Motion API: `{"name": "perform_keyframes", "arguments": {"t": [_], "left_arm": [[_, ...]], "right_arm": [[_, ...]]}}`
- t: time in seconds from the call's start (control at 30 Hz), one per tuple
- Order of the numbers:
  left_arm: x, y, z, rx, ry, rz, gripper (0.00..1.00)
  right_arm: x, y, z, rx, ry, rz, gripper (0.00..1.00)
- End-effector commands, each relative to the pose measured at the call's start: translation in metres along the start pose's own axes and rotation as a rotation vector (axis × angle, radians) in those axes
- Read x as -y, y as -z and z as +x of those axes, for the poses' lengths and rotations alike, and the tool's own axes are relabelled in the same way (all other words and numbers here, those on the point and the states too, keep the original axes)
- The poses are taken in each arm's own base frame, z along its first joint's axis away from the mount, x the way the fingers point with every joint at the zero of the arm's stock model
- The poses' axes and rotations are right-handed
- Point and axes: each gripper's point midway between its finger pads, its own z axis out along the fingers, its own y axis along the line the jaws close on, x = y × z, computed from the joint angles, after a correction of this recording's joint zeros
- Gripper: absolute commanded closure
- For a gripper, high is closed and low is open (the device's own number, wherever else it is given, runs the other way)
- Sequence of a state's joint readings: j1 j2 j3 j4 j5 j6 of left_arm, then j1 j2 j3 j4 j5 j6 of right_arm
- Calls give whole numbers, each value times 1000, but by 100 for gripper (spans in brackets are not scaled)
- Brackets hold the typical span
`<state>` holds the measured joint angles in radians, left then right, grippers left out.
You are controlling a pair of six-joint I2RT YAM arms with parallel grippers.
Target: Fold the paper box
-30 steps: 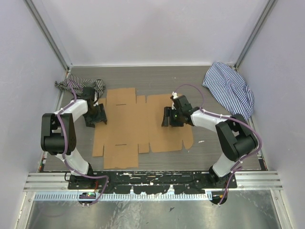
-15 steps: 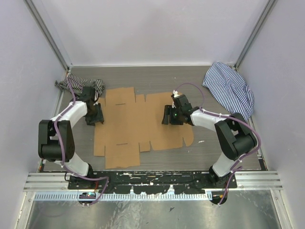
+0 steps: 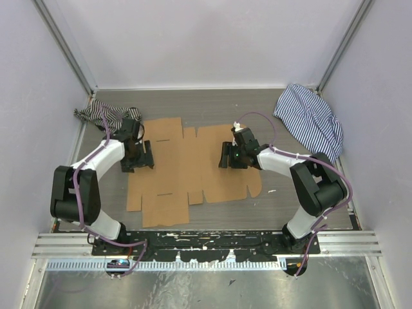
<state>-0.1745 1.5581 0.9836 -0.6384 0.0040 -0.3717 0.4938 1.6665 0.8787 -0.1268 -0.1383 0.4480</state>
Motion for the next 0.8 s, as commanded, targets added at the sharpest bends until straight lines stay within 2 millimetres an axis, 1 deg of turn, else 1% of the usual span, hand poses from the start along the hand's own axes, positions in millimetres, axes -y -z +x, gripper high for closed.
{"name": "perform_keyframes", "arguments": {"t": [0.0, 0.03, 0.1, 0.2, 0.3, 0.47, 0.57, 0.63, 0.77], "left_arm": [[-51, 22, -10, 64, 66, -241, 14], [-57, 23, -9, 62, 86, -261, 13], [-61, 24, -9, 64, 90, -277, 8], [-63, 19, -10, 53, 88, -288, 7], [-63, 10, -12, 32, 77, -297, 7], [-54, -4, -19, 41, 72, -244, 8], [-55, -11, -23, 56, 62, -251, 9], [-54, -16, -23, 49, 60, -245, 9], [-44, -27, -15, 9, 62, -187, 11]], "right_arm": [[23, -7, 51, -152, -25, 79, 36], [23, -7, 51, -153, -27, 75, 36], [22, -8, 51, -152, -28, 71, 35], [22, -8, 51, -151, -24, 72, 35], [24, -7, 51, -152, -19, 82, 35], [27, -6, 54, -152, -17, 87, 35], [28, -7, 56, -153, -17, 88, 35], [28, -6, 58, -152, -19, 85, 35], [28, -6, 58, -148, -20, 81, 35]]}}
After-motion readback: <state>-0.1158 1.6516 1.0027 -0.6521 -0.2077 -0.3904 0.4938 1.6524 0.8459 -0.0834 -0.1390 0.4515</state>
